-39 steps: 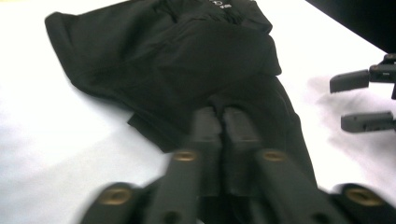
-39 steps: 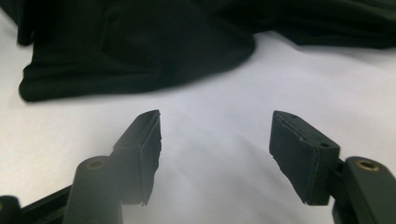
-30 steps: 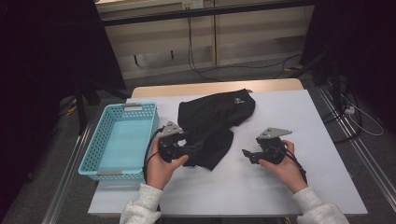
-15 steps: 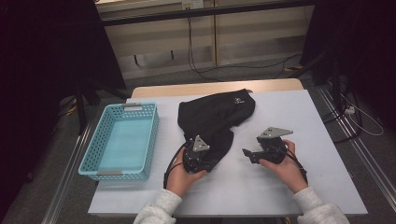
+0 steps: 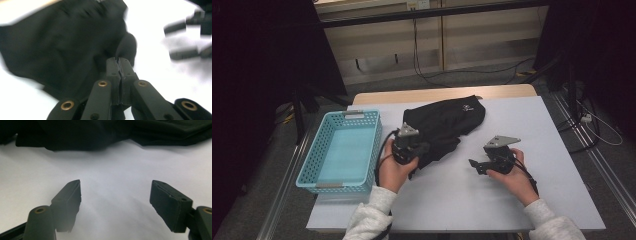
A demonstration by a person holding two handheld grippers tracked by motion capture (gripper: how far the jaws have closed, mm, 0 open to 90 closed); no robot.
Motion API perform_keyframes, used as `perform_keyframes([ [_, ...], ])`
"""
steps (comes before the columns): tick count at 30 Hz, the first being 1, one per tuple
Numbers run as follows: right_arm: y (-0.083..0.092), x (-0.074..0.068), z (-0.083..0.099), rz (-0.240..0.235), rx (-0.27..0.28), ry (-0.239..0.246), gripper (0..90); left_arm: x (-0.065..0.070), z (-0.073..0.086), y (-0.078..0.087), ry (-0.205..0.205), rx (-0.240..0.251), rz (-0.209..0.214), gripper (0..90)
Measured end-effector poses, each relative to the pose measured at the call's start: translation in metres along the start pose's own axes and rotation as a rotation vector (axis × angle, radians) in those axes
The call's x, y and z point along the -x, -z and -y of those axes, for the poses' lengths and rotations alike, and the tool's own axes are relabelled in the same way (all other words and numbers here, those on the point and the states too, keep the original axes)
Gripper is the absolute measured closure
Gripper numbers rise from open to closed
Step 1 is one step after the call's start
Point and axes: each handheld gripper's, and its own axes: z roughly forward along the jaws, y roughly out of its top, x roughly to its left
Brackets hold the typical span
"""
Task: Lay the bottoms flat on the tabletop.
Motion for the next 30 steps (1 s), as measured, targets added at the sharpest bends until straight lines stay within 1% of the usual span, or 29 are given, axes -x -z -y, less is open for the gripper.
perform_keyframes([
  [1, 0.000, 0.000, 0.000, 0.000, 0.000, 0.000, 24.9, 0.000, 0.000, 0.000, 0.000, 0.000, 0.000, 88.2],
  [3, -0.005, -0.001, -0.002, 0.000, -0.013, 0.006, 25.1, -0.009, -0.009, 0.010, 0.006, 0.020, -0.027, 88.2],
  [4, -0.009, -0.003, -0.005, -0.001, -0.020, 0.020, 26.1, -0.016, -0.014, 0.017, 0.014, 0.024, -0.050, 88.2],
  [5, -0.009, -0.003, -0.005, -0.001, -0.020, 0.020, 26.1, -0.016, -0.014, 0.017, 0.014, 0.024, -0.050, 88.2],
  [6, -0.014, -0.005, -0.008, -0.008, -0.011, 0.027, 28.5, -0.019, -0.016, 0.018, 0.011, 0.021, -0.059, 88.2],
  [7, -0.014, -0.005, -0.008, -0.008, -0.011, 0.027, 28.5, -0.021, -0.016, 0.019, 0.013, 0.018, -0.067, 88.2],
  [8, -0.021, -0.008, -0.013, -0.026, -0.022, 0.031, 29.5, -0.024, -0.017, 0.020, 0.021, 0.020, -0.082, 88.2],
  [9, -0.021, -0.008, -0.013, -0.026, -0.022, 0.031, 29.5, -0.024, -0.017, 0.020, 0.021, 0.020, -0.082, 88.2],
  [10, -0.029, -0.011, -0.017, -0.034, -0.029, 0.034, 31.0, -0.027, -0.016, 0.021, 0.026, 0.022, -0.088, 88.2],
  [11, -0.029, -0.011, -0.017, -0.034, -0.029, 0.034, 31.0, -0.027, -0.016, 0.021, 0.026, 0.022, -0.088, 88.2],
  [13, -0.036, -0.014, -0.021, -0.039, -0.023, 0.048, 35.2, -0.030, -0.015, 0.023, 0.019, 0.019, -0.104, 88.2],
  [14, -0.043, -0.015, -0.025, -0.043, -0.035, 0.052, 35.6, -0.031, -0.014, 0.023, 0.033, 0.024, -0.103, 88.2],
  [15, -0.045, -0.015, -0.028, -0.047, -0.039, 0.054, 37.6, -0.033, -0.012, 0.025, 0.031, 0.027, -0.125, 88.2],
  [16, -0.047, -0.016, -0.030, -0.055, -0.040, 0.060, 40.4, -0.035, -0.011, 0.027, 0.033, 0.027, -0.132, 88.2],
  [17, -0.047, -0.016, -0.030, -0.055, -0.040, 0.060, 40.4, -0.035, -0.011, 0.027, 0.033, 0.027, -0.132, 88.2],
  [18, -0.052, -0.016, -0.034, -0.062, -0.042, 0.073, 42.0, -0.039, -0.009, 0.030, 0.030, 0.022, -0.147, 88.2],
  [19, -0.052, -0.016, -0.034, -0.062, -0.042, 0.073, 42.0, -0.039, -0.009, 0.030, 0.030, 0.022, -0.147, 88.2],
  [20, -0.055, -0.017, -0.036, -0.069, -0.044, 0.076, 44.4, -0.039, -0.008, 0.030, 0.049, 0.031, -0.151, 88.2],
  [21, -0.059, -0.018, -0.038, -0.085, -0.044, 0.078, 46.3, -0.042, -0.008, 0.032, 0.033, 0.016, -0.152, 88.2],
  [22, -0.063, -0.020, -0.041, -0.093, -0.047, 0.083, 46.4, -0.041, -0.007, 0.030, 0.048, 0.022, -0.155, 88.2],
  [23, -0.067, -0.022, -0.043, -0.093, -0.053, 0.093, 46.5, -0.042, -0.006, 0.031, 0.031, 0.000, -0.154, 88.2],
  [24, -0.072, -0.025, -0.046, -0.092, -0.055, 0.101, 48.1, -0.042, -0.004, 0.031, 0.028, -0.003, -0.154, 88.2],
  [25, -0.076, -0.028, -0.049, -0.100, -0.052, 0.111, 52.2, -0.042, -0.003, 0.030, 0.029, -0.003, -0.157, 88.2],
  [26, -0.079, -0.031, -0.052, -0.103, -0.053, 0.123, 54.1, -0.042, -0.002, 0.030, 0.034, -0.004, -0.152, 88.2],
  [27, -0.082, -0.033, -0.055, -0.094, -0.057, 0.140, 54.5, -0.042, 0.000, 0.029, 0.040, -0.003, -0.149, 88.2],
  [28, -0.085, -0.035, -0.058, -0.086, -0.060, 0.152, 56.7, -0.041, 0.001, 0.027, 0.066, 0.012, -0.147, 88.2],
  [29, -0.087, -0.036, -0.061, -0.082, -0.062, 0.159, 60.7, -0.041, 0.002, 0.026, 0.060, -0.002, -0.145, 88.2],
  [30, -0.089, -0.037, -0.062, -0.095, -0.066, 0.160, 67.0, -0.042, 0.003, 0.026, 0.054, -0.013, -0.141, 88.2],
])
